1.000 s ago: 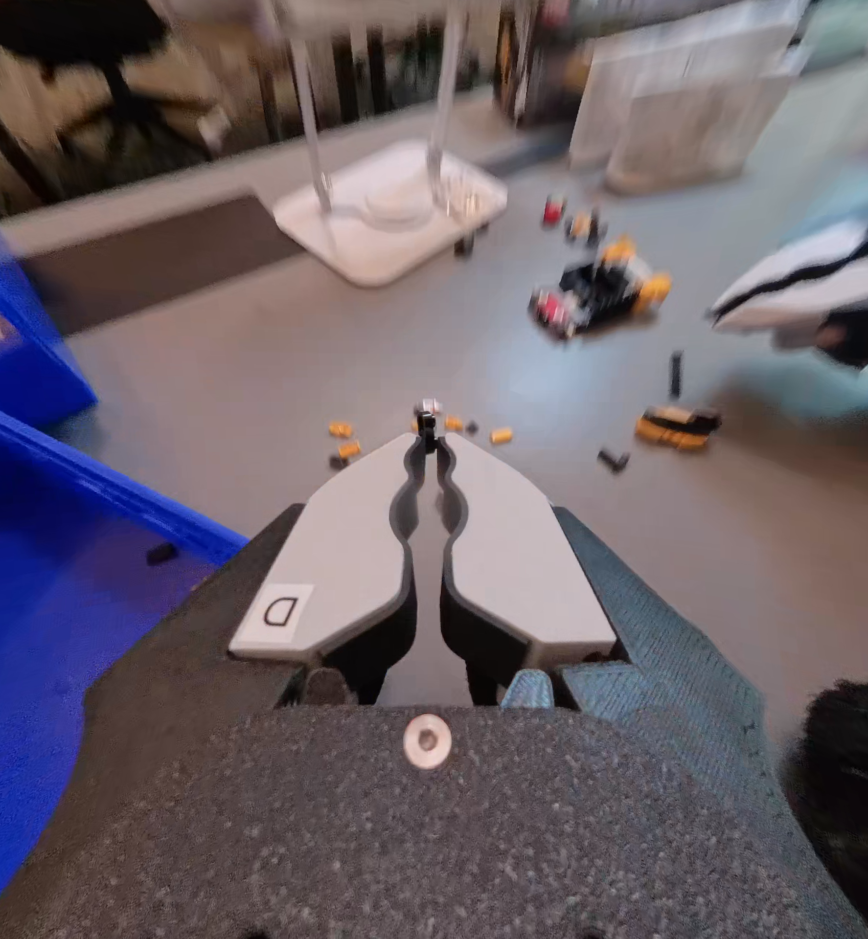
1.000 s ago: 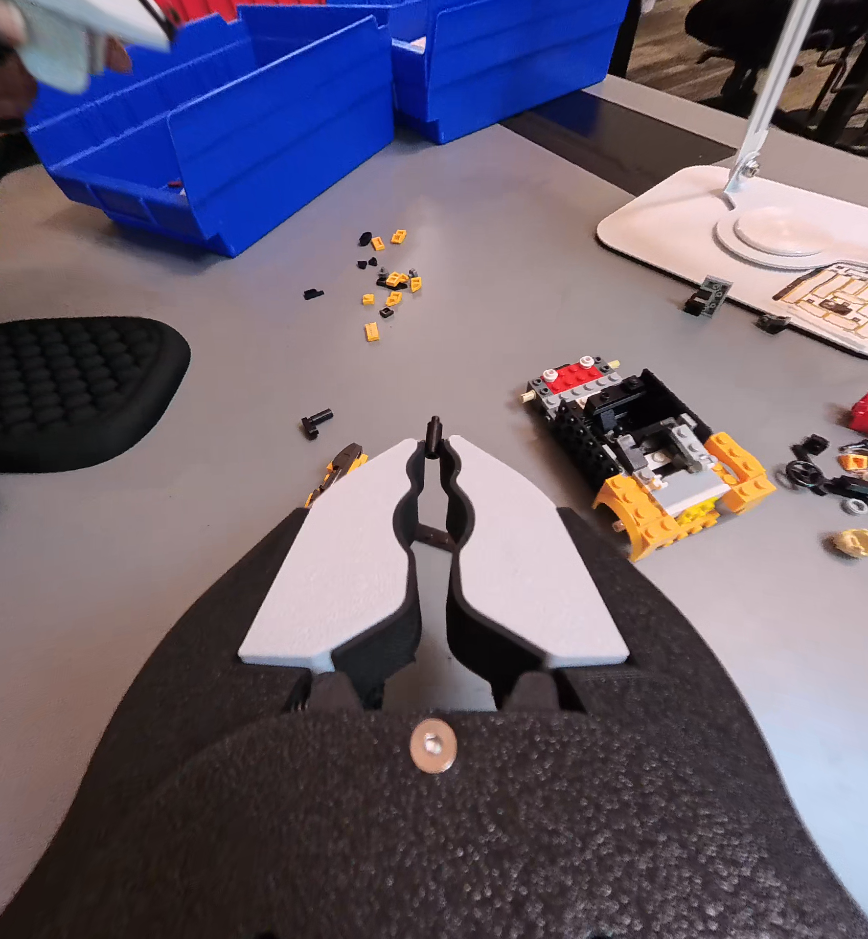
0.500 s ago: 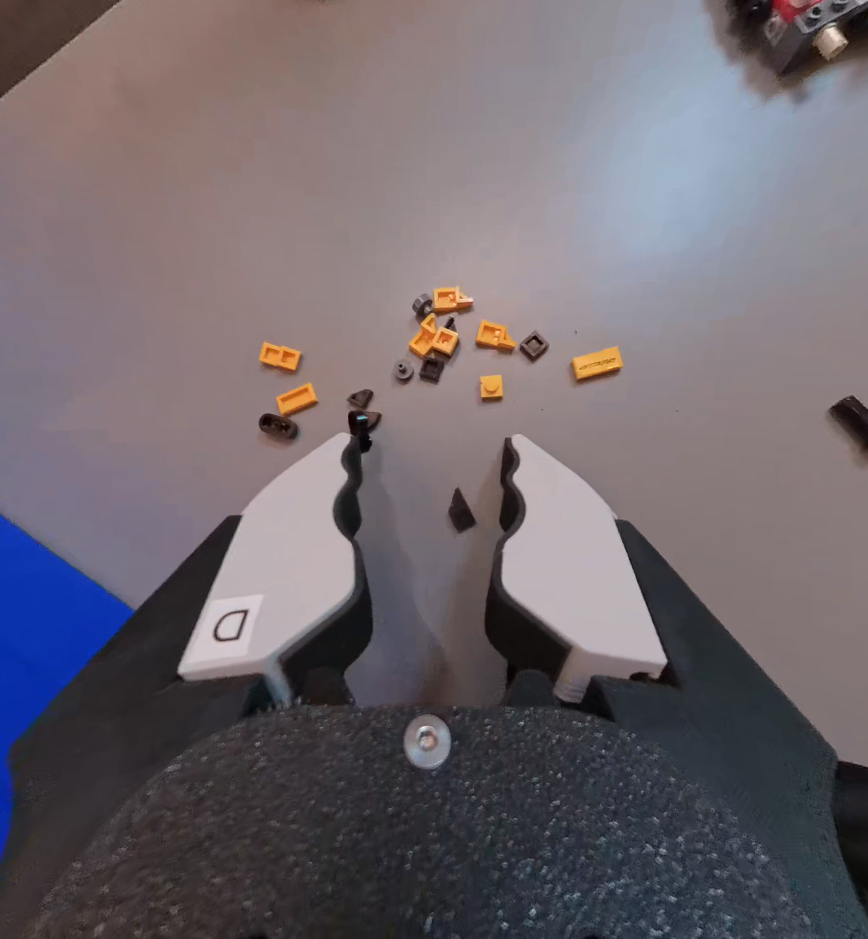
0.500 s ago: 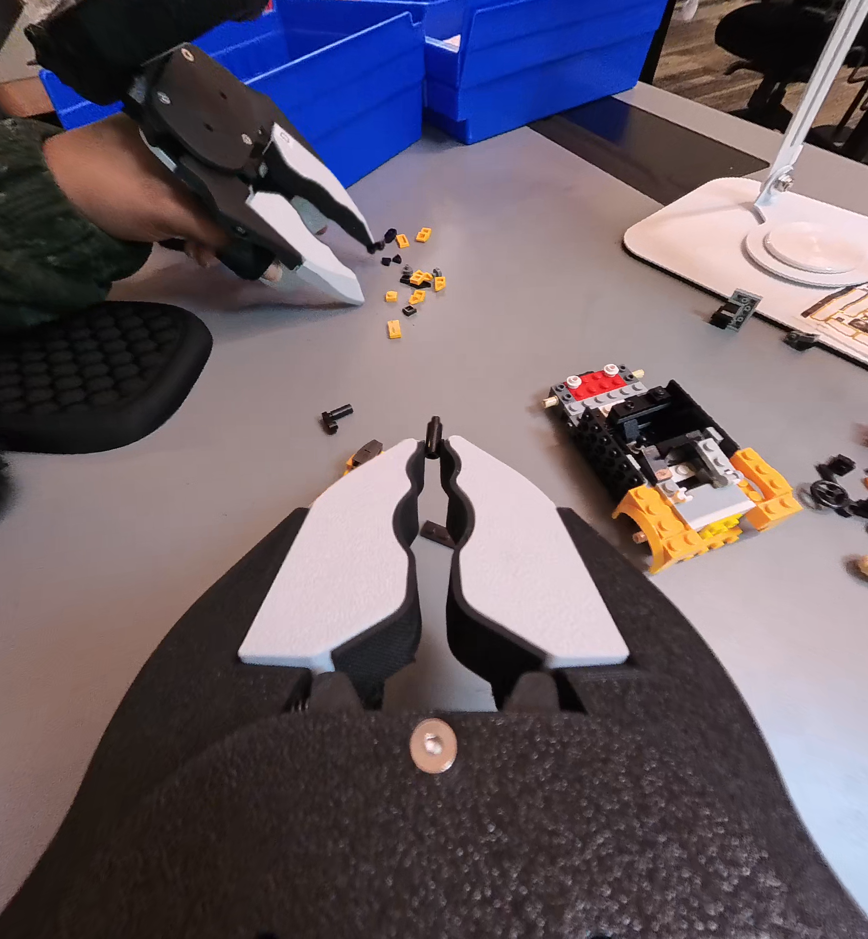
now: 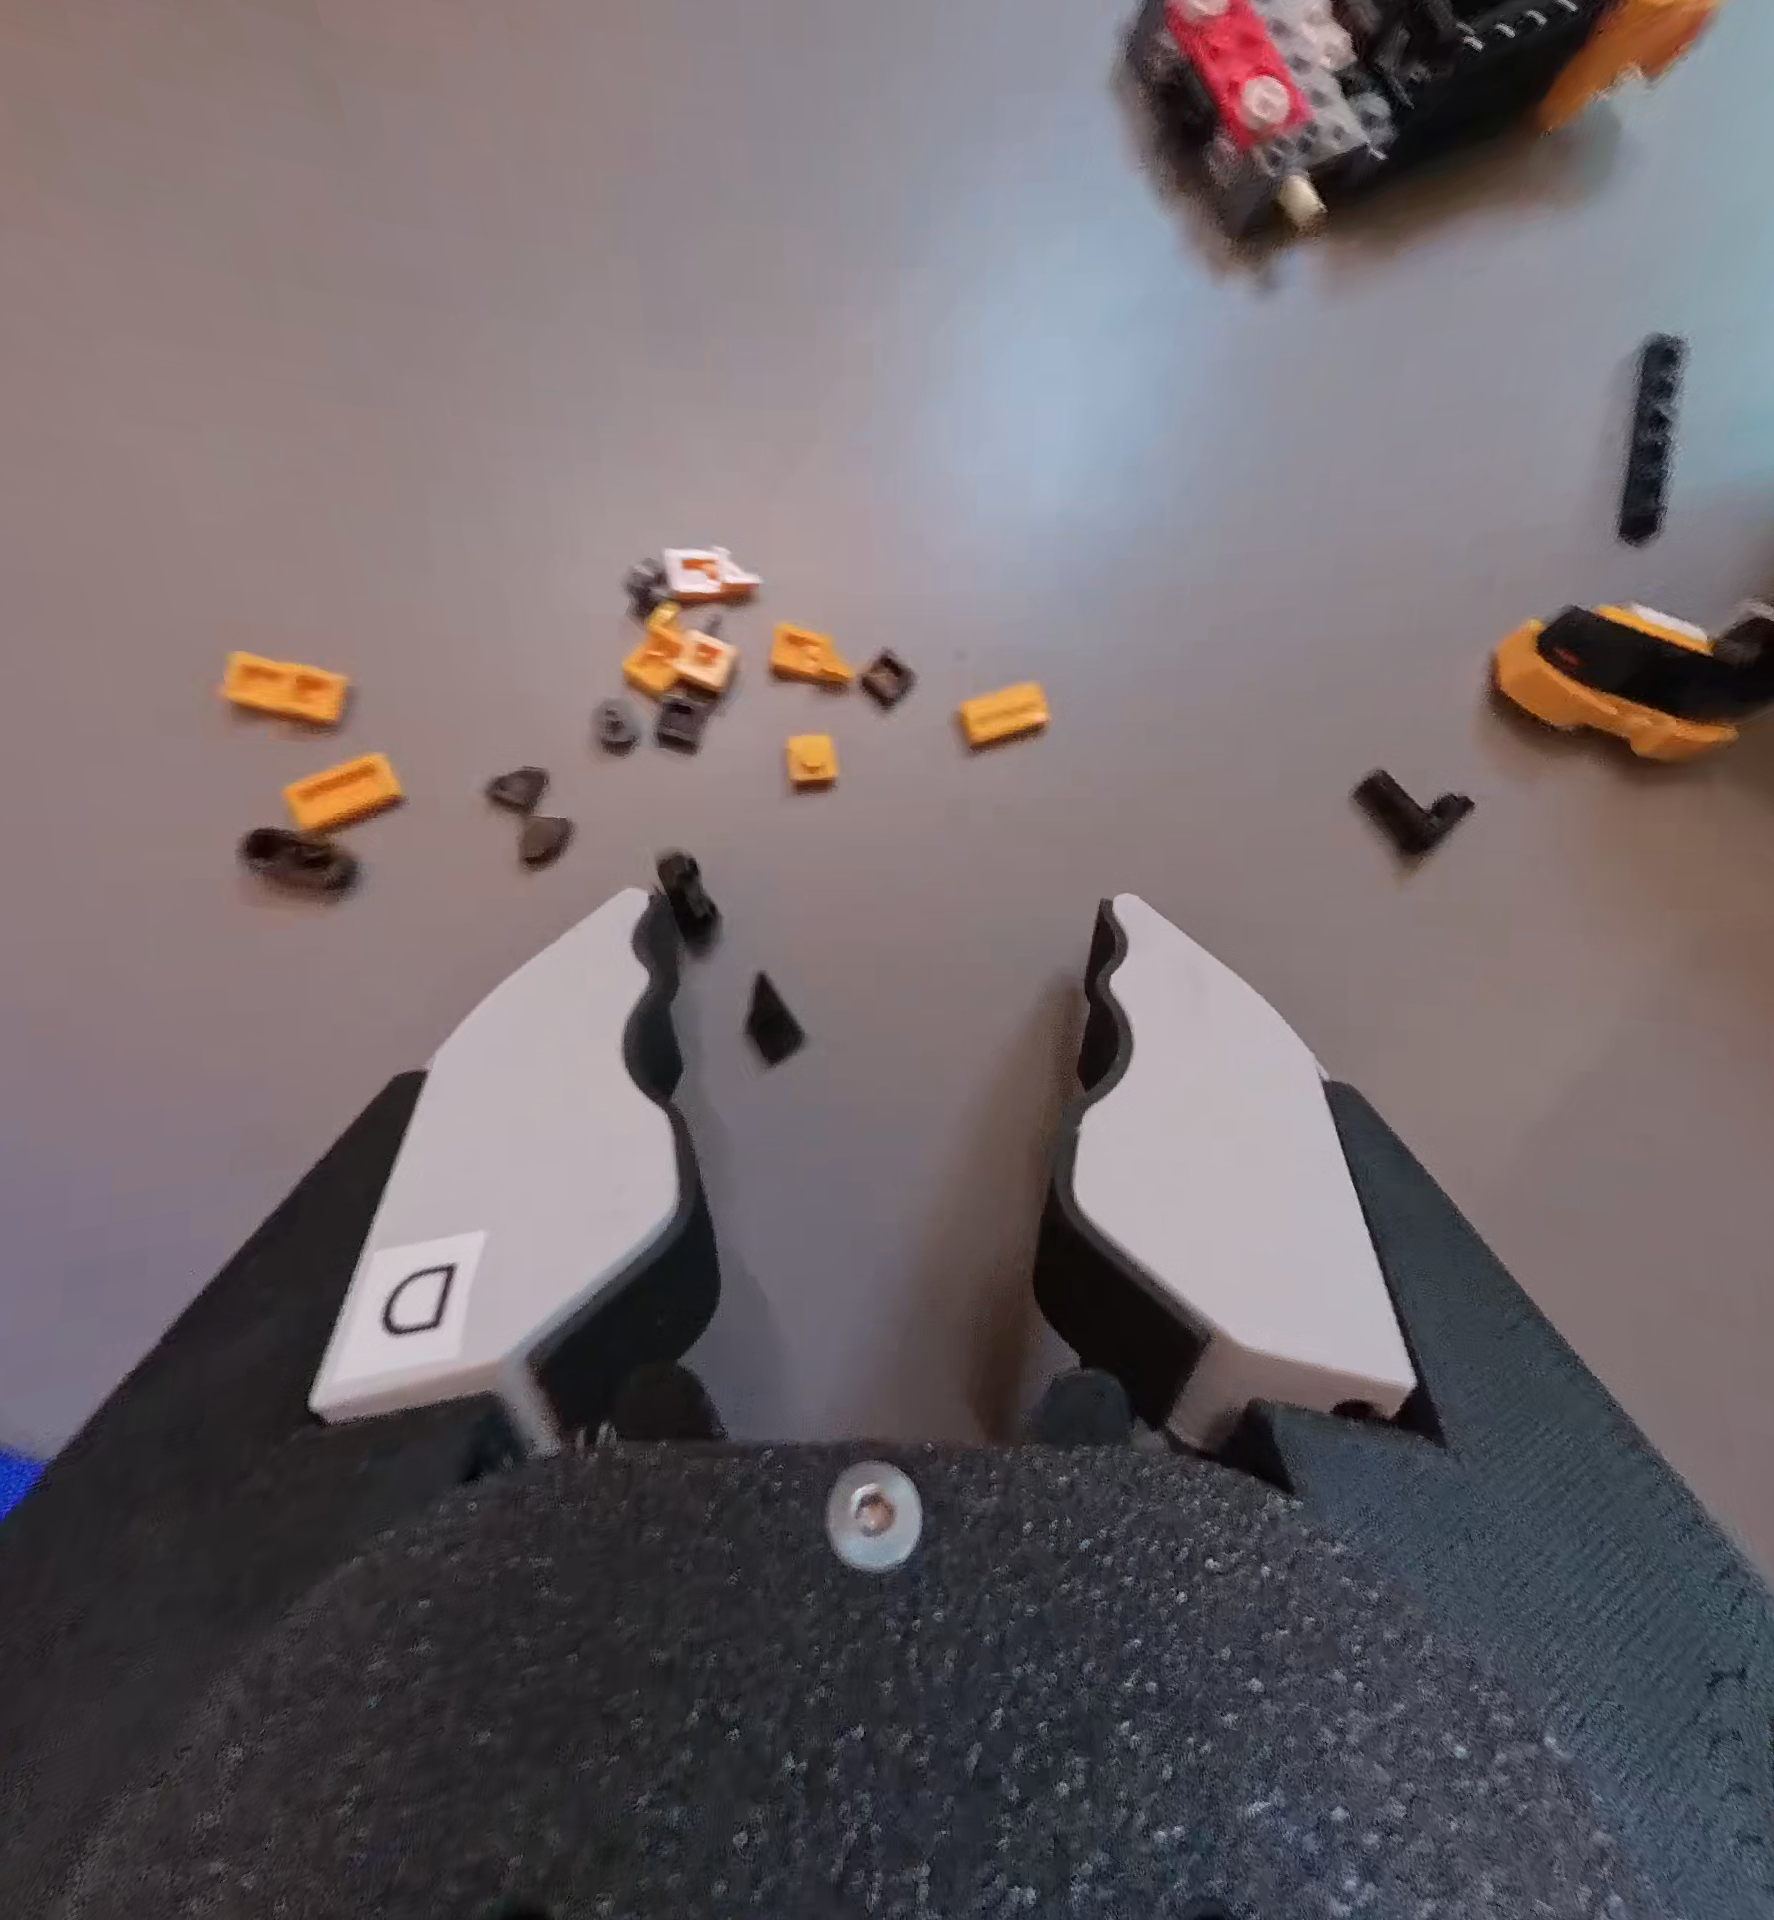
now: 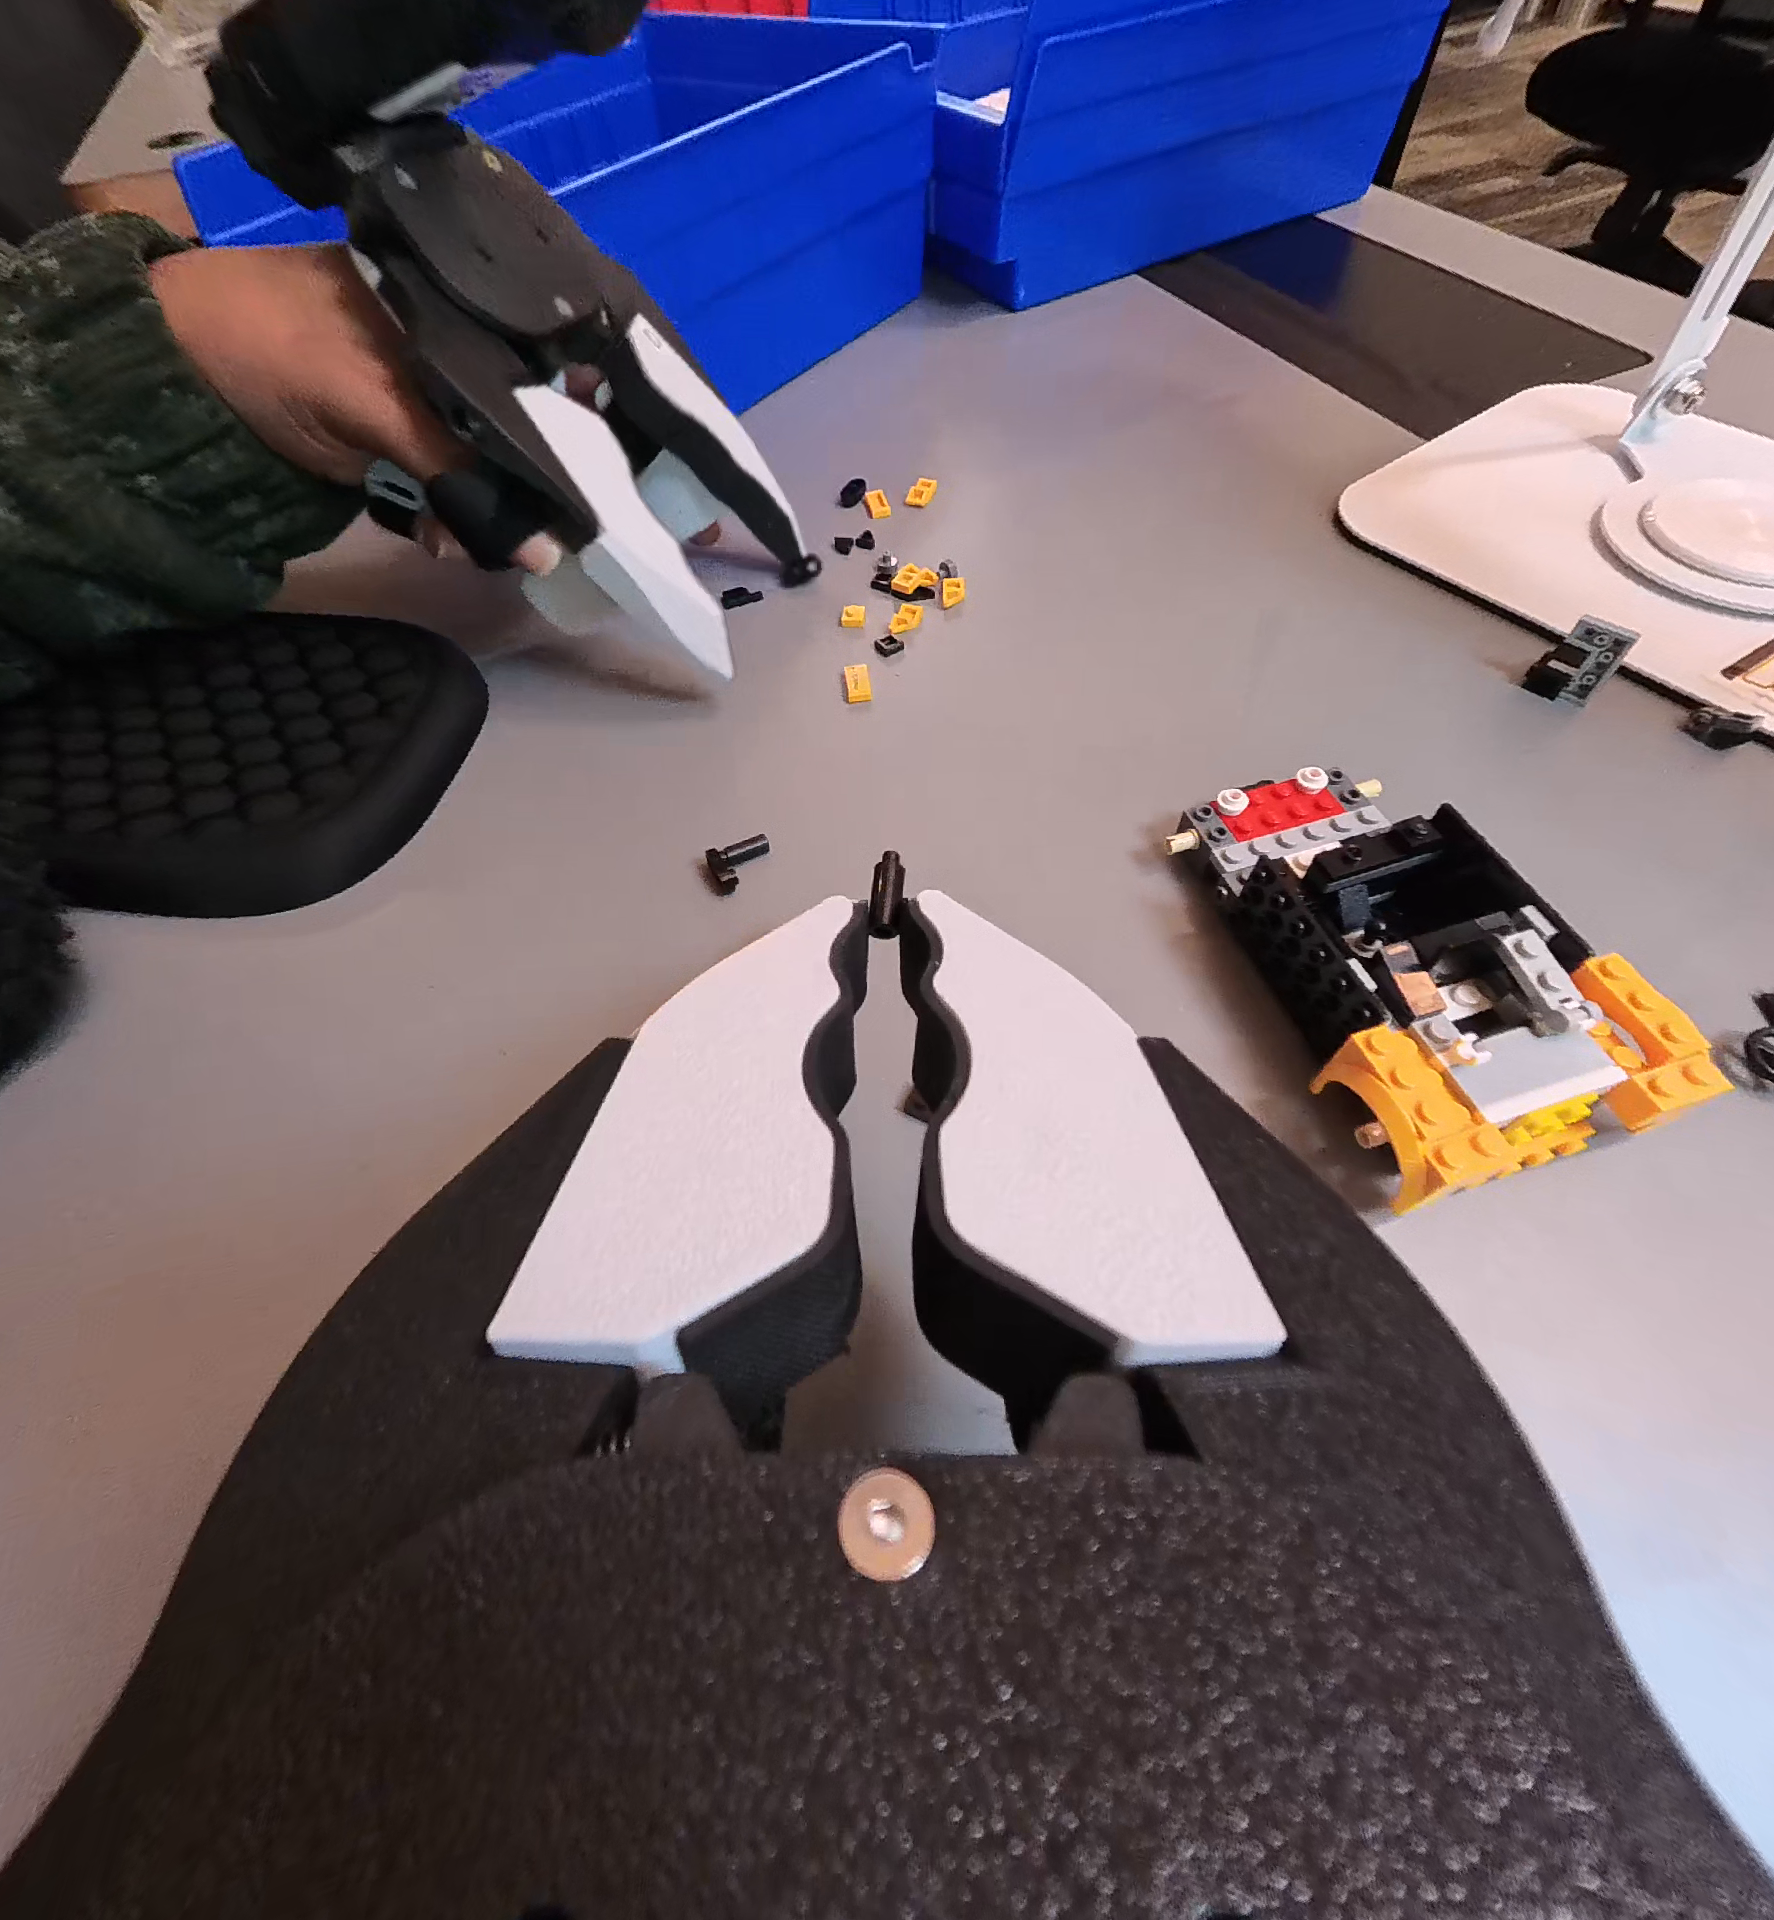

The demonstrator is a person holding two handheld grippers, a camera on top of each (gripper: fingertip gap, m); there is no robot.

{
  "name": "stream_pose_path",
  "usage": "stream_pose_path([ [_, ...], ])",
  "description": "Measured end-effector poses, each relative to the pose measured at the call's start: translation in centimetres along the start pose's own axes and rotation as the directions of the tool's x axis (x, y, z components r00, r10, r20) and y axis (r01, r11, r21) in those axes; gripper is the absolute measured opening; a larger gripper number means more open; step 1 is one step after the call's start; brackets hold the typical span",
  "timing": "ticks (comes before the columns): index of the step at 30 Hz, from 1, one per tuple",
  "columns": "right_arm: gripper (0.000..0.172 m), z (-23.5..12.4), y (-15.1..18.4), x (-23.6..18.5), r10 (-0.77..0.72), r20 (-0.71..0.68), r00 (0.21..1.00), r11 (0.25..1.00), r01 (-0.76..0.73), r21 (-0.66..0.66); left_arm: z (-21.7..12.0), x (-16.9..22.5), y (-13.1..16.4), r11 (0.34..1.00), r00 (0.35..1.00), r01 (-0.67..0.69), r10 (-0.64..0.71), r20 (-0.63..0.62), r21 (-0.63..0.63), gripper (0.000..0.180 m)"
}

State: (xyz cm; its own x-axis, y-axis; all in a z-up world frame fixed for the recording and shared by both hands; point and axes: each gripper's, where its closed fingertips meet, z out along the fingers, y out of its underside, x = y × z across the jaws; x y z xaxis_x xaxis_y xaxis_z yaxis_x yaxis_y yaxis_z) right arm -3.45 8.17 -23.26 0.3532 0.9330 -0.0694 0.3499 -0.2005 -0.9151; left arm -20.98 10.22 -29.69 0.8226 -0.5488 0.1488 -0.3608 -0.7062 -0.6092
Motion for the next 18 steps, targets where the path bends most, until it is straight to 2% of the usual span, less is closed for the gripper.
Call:
stream_pose_path([
  [4, 0.005, 0.0, 0.1, -0.1, -0.006, 0.002, 1.0, 1.0, 0.006, -0.004, -0.3, -1.9, 0.3, 0.997, 0.991, 0.073, -0.071, 0.109, -0.008, 0.086],
  [6, 0.005, 0.1, 0.1, -0.1, -0.004, 0.004, 1.0, 1.0, 0.004, -0.004, -0.3, -1.6, 0.3, 0.999, 0.993, 0.029, -0.026, 0.114, -0.024, 0.091],
  [9, 0.005, 0.0, -0.1, -0.1, -0.005, 0.004, 1.0, 1.0, 0.005, 0.005, -0.7, -0.7, -1.2, 0.997, 0.992, -0.057, 0.051, 0.119, 0.046, 0.089],
  [12, 0.005, 0.0, -0.4, -0.6, -0.012, 0.028, 1.0, 1.0, 0.011, 0.029, -2.0, 2.5, -4.2, 0.954, 0.98, -0.197, 0.191, 0.045, 0.227, 0.067],
  [14, 0.005, 0.0, -0.8, -1.3, -0.019, 0.068, 0.998, 0.998, 0.016, 0.055, -3.1, 6.2, -5.9, 0.882, 0.944, -0.3, 0.329, -0.018, 0.365, 0.052],
  [16, 0.005, 0.0, -1.2, -2.2, -0.039, 0.104, 0.994, 0.996, 0.031, 0.079, -4.0, 9.6, -6.8, 0.792, 0.885, -0.4, 0.464, -0.029, 0.461, 0.042],
  [17, 0.005, 0.0, -1.3, -2.5, -0.061, 0.109, 0.992, 0.995, 0.051, 0.087, -4.3, 11.2, -6.9, 0.766, 0.862, -0.412, 0.504, -0.063, 0.494, 0.036],
  [18, 0.005, 0.0, -1.4, -2.8, -0.09, 0.109, 0.99, 0.992, 0.08, 0.094, -4.4, 12.6, -7.0, 0.773, 0.857, -0.376, 0.5, -0.125, 0.51, 0.032],
])
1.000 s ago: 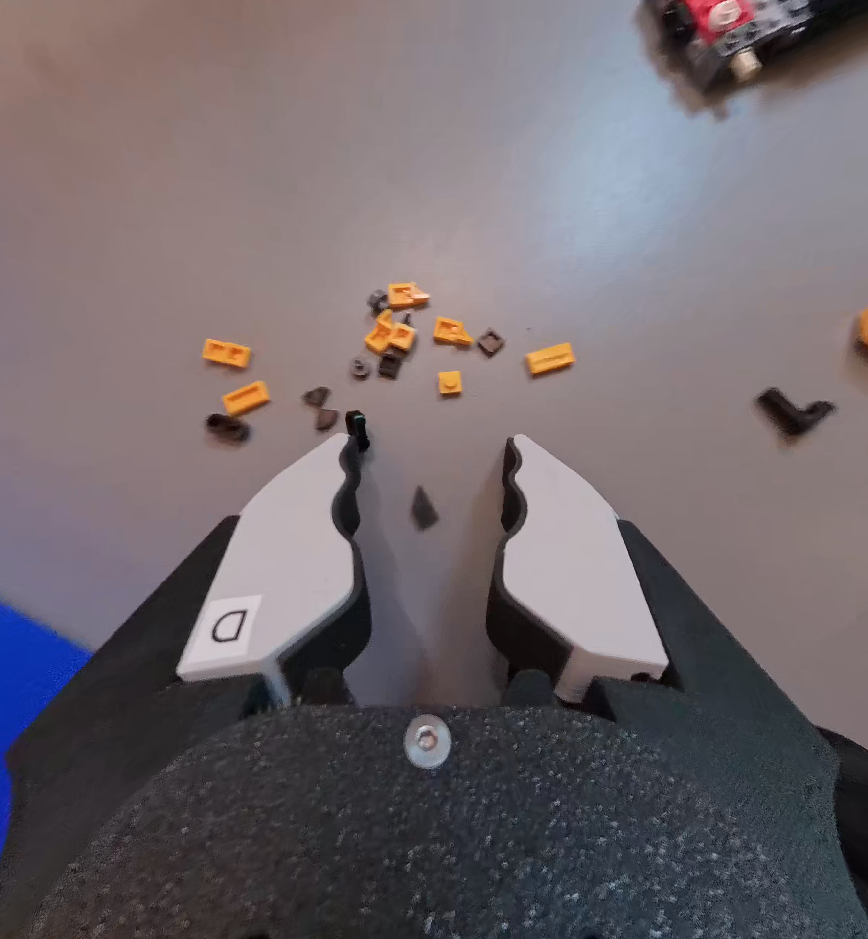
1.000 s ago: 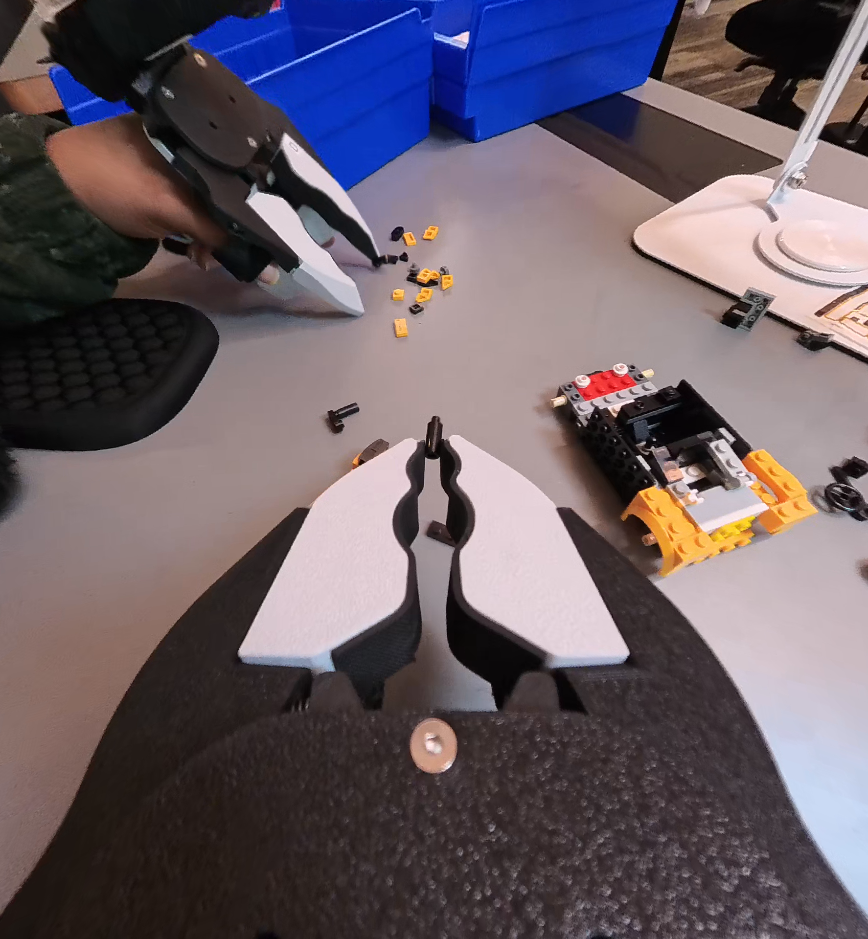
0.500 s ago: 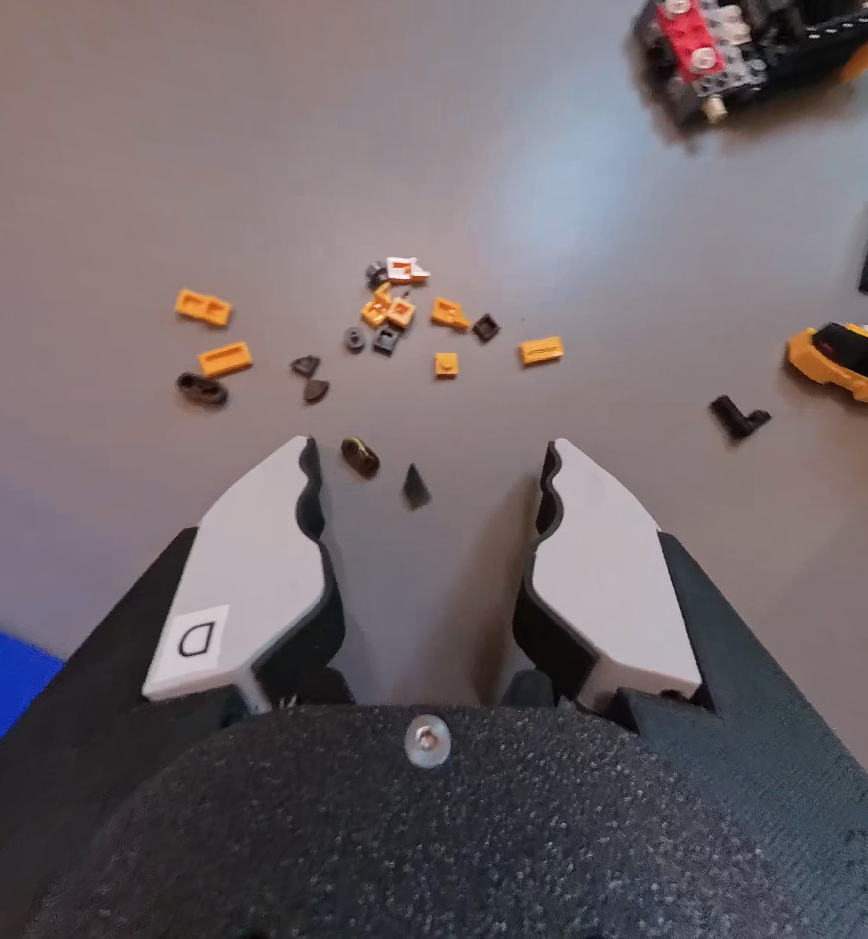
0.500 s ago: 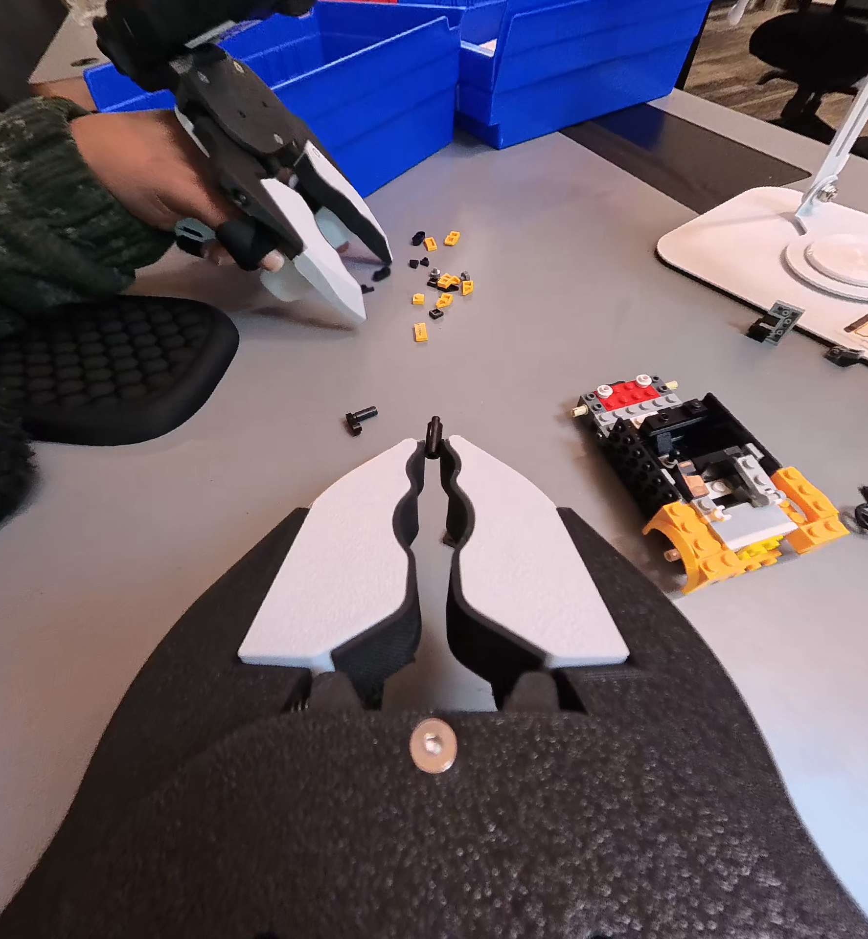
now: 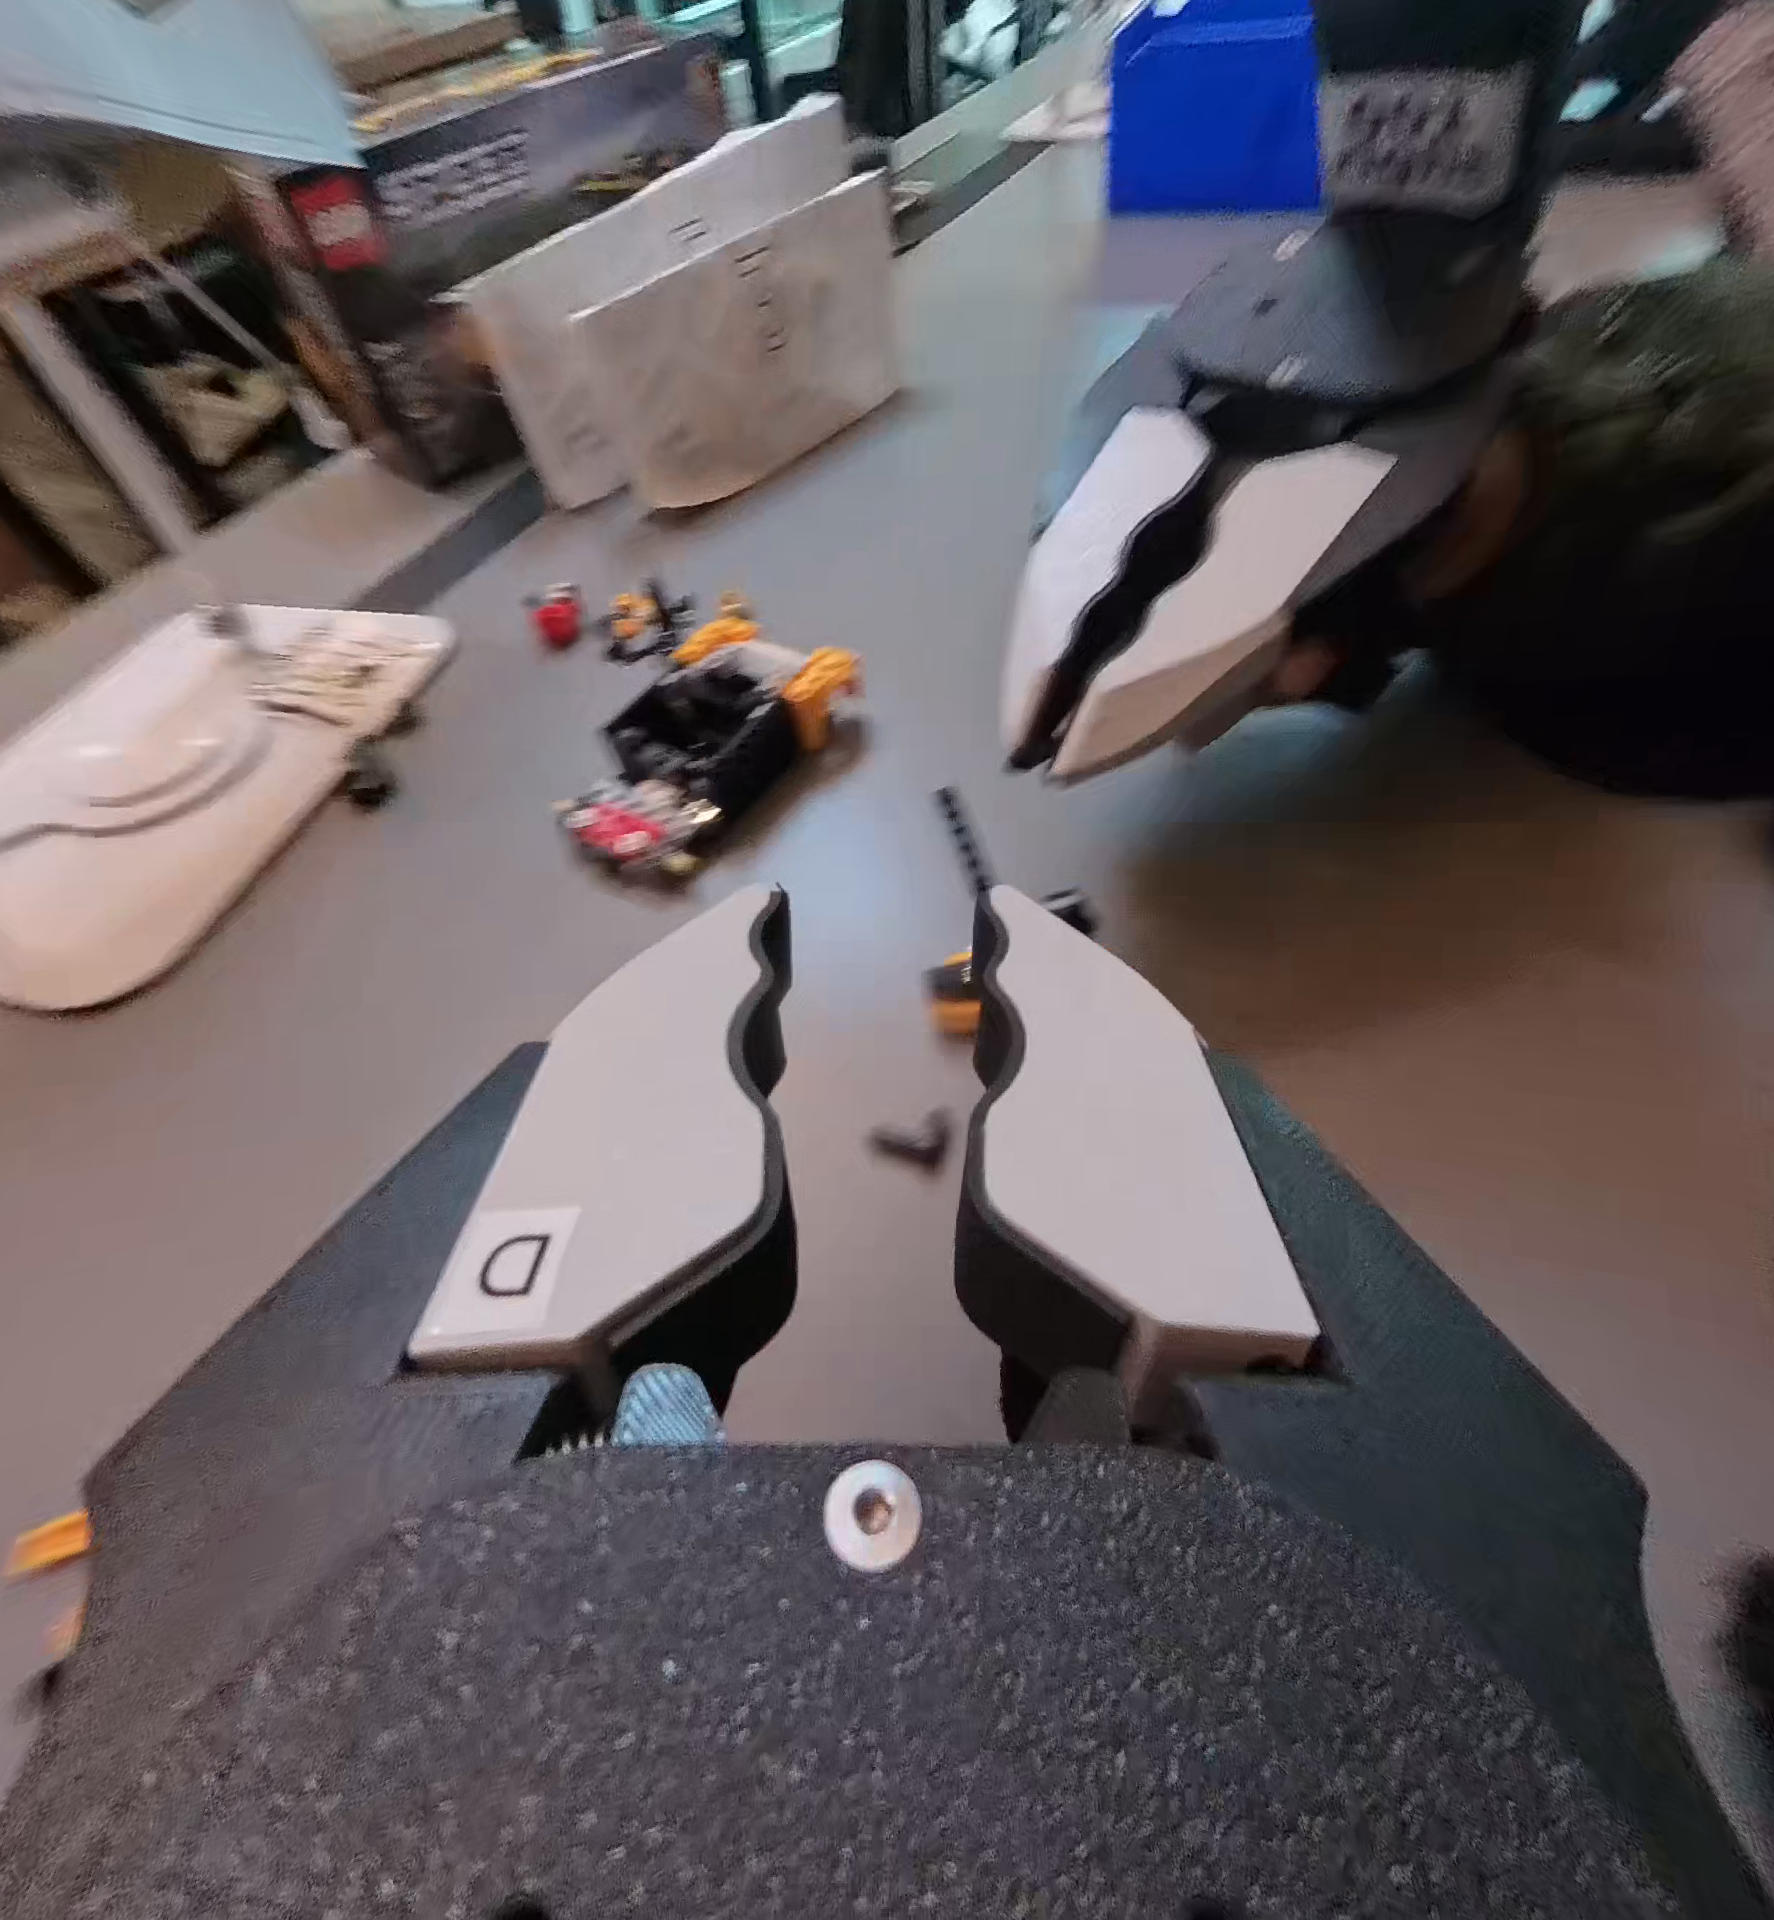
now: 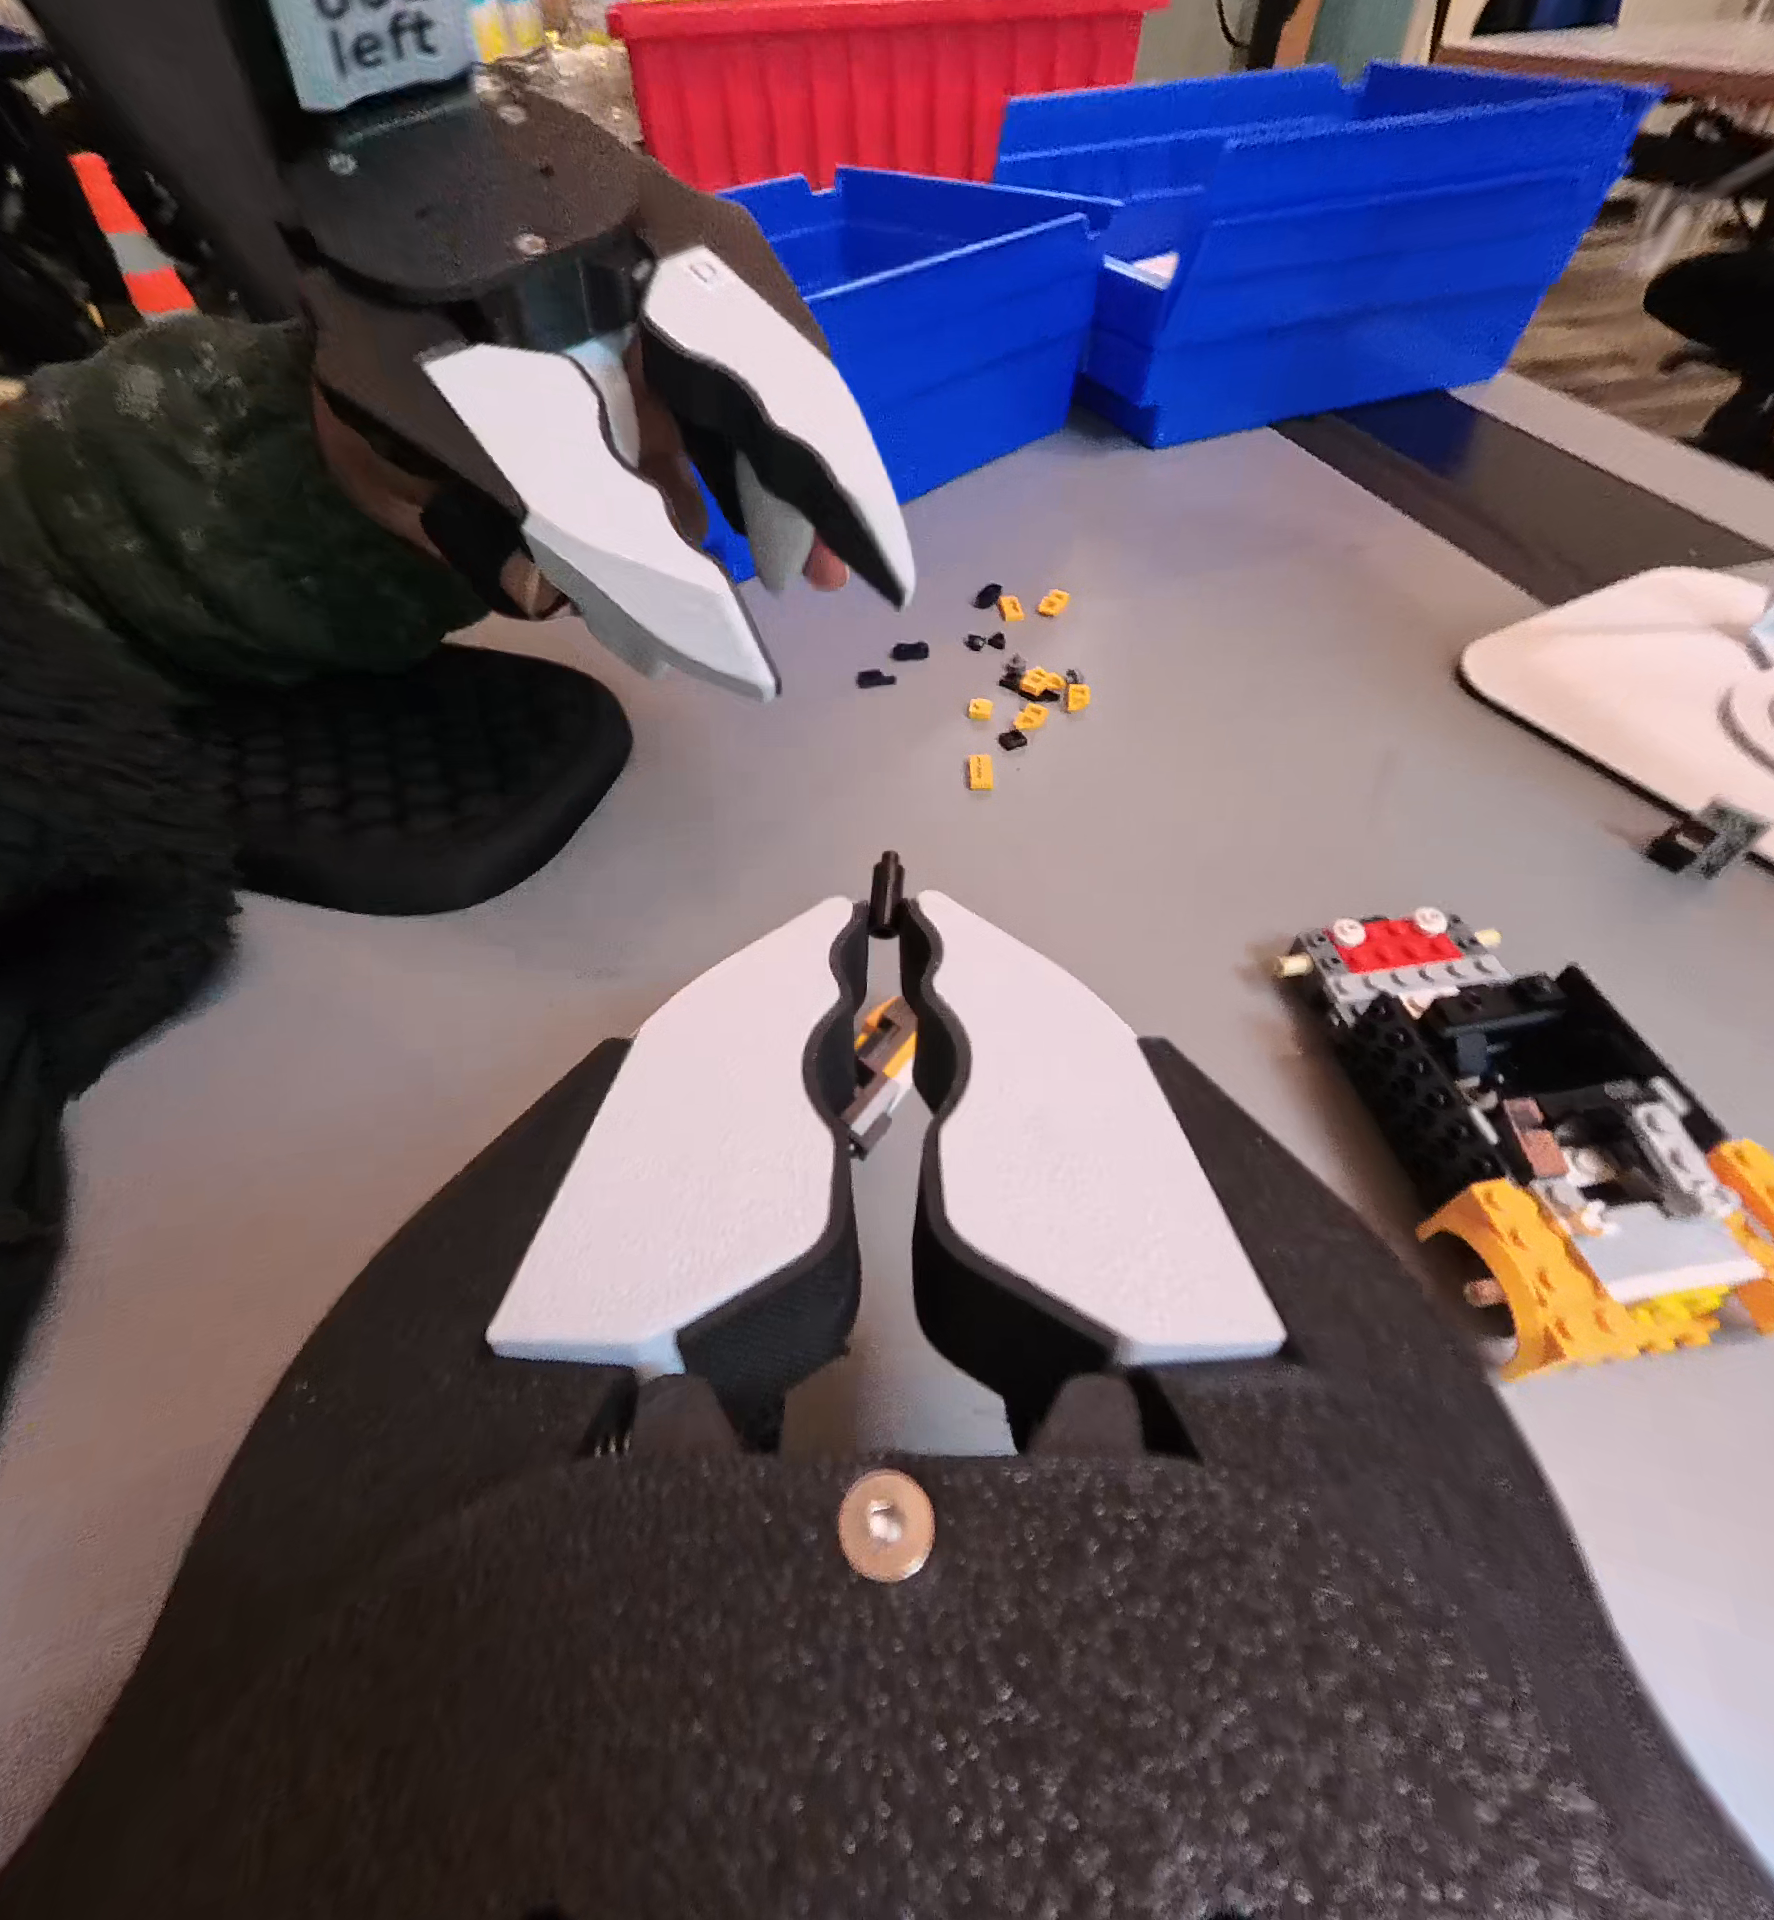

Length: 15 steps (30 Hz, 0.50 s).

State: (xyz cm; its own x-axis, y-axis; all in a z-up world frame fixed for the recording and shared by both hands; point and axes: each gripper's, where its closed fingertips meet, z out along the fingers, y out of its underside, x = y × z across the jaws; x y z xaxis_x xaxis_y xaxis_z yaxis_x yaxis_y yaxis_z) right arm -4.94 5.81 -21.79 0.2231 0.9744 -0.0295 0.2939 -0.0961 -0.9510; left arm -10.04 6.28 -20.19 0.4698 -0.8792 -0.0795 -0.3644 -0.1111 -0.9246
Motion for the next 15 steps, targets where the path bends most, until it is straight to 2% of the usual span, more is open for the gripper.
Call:
stream_pose_path([
  [2, 0.005, 0.1, -0.3, -0.7, -0.077, 0.001, 0.997, 0.997, 0.077, 0.009, 1.0, 2.1, -0.7, 0.986, 0.977, 0.164, -0.16, -0.143, 0.014, 0.03],
  [4, 0.005, 0.3, -0.8, -1.7, -0.167, 0.004, 0.986, 0.985, 0.167, 0.031, 1.8, 3.5, -1.1, 0.952, 0.919, 0.307, -0.292, -0.263, 0.016, 0.024],
  [7, 0.005, 0.4, -1.2, -2.7, -0.289, -0.015, 0.957, 0.956, 0.289, 0.045, 2.4, 4.7, -1.0, 0.901, 0.83, 0.431, -0.413, -0.374, -0.039, 0.016],
  [10, 0.005, 0.5, -1.0, -2.9, -0.369, -0.045, 0.928, 0.929, 0.37, 0.02, 2.2, 5.2, -0.9, 0.89, 0.8, 0.451, -0.436, -0.411, -0.067, 0.006],
  [13, 0.006, 0.5, -1.3, -3.0, -0.383, -0.054, 0.922, 0.922, 0.385, 0.035, 1.7, 5.1, -1.0, 0.904, 0.819, 0.422, -0.412, -0.4, -0.068, 0.005],
  [15, 0.014, 0.3, -1.3, -2.4, -0.385, -0.084, 0.919, 0.921, 0.388, 0.024, 0.9, 4.3, -1.4, 0.917, 0.848, 0.398, -0.382, -0.368, -0.035, 0.005],
])
